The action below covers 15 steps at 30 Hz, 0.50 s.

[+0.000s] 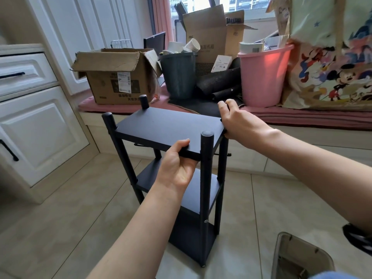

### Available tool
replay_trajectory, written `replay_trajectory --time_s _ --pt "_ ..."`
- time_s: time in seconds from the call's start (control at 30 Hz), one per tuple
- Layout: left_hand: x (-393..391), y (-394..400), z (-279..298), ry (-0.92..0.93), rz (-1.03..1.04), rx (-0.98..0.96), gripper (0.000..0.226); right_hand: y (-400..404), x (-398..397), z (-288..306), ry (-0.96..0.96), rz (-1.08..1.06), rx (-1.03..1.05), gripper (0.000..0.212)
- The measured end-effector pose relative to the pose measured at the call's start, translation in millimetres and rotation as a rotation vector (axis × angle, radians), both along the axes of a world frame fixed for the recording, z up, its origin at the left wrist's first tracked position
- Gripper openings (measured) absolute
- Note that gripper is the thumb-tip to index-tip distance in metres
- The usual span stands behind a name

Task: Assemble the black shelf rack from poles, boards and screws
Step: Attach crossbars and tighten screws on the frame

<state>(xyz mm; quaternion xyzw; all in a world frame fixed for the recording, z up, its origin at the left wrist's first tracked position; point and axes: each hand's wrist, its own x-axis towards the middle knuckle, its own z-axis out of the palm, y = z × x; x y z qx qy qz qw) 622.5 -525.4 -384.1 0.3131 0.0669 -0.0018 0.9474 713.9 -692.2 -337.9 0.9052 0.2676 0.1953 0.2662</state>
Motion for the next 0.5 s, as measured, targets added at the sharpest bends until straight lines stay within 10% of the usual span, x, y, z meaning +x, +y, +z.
replay_trajectory --time_s 0.13,0.5 --pt "-2 0 0 -0.004 0.003 -0.006 0.054 6 2 1 -0.008 0.047 0.061 0.088" --pt "-2 0 1 0.024 0.028 0.031 0.024 8 -6 5 0.002 -0.019 0.104 0.067"
